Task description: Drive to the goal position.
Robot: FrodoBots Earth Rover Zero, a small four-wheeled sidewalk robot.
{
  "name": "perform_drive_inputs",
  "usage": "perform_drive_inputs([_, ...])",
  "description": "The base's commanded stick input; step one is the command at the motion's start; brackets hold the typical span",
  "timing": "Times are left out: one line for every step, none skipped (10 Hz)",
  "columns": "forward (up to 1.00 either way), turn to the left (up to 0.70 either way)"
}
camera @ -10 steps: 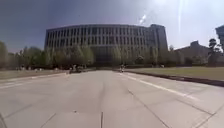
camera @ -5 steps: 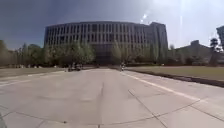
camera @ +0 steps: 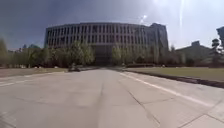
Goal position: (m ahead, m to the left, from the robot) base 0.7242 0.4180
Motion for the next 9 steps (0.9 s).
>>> perform_drive_inputs([0.70,0.01])
perform_drive_inputs([0.70,0.01])
perform_drive_inputs([0.70,0.01])
perform_drive_inputs([0.70,0.01])
perform_drive_inputs([0.70,0.01])
perform_drive_inputs([0.70,0.01])
perform_drive_inputs([0.70,0.01])
perform_drive_inputs([0.70,0.01])
perform_drive_inputs([0.70,0.01])
